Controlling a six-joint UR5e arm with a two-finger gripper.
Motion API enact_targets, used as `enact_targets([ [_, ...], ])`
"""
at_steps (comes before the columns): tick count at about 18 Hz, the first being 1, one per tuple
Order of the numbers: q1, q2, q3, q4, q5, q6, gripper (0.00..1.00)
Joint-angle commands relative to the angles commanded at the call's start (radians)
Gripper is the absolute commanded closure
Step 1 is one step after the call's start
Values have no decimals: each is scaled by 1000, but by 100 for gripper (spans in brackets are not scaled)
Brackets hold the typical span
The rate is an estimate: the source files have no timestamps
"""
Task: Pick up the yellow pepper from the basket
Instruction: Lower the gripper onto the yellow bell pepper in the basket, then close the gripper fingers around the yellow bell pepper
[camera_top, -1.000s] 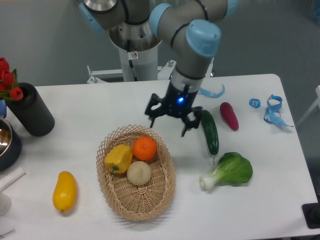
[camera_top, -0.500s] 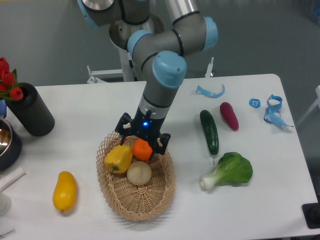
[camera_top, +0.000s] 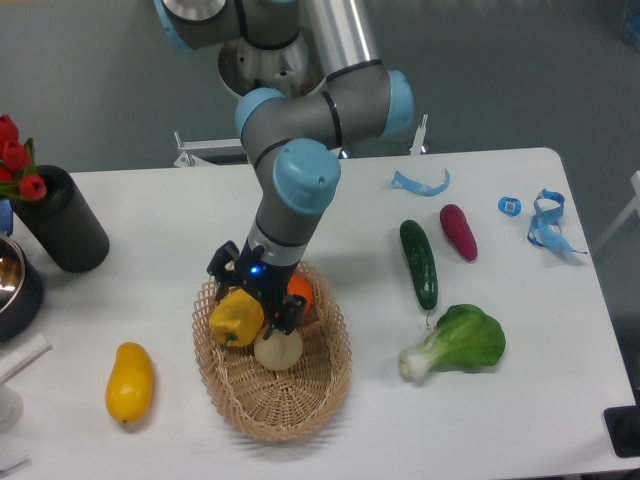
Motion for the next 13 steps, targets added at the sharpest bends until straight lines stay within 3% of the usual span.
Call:
enact_targets([
  [13, 0, -8, -28, 2, 6, -2, 0],
])
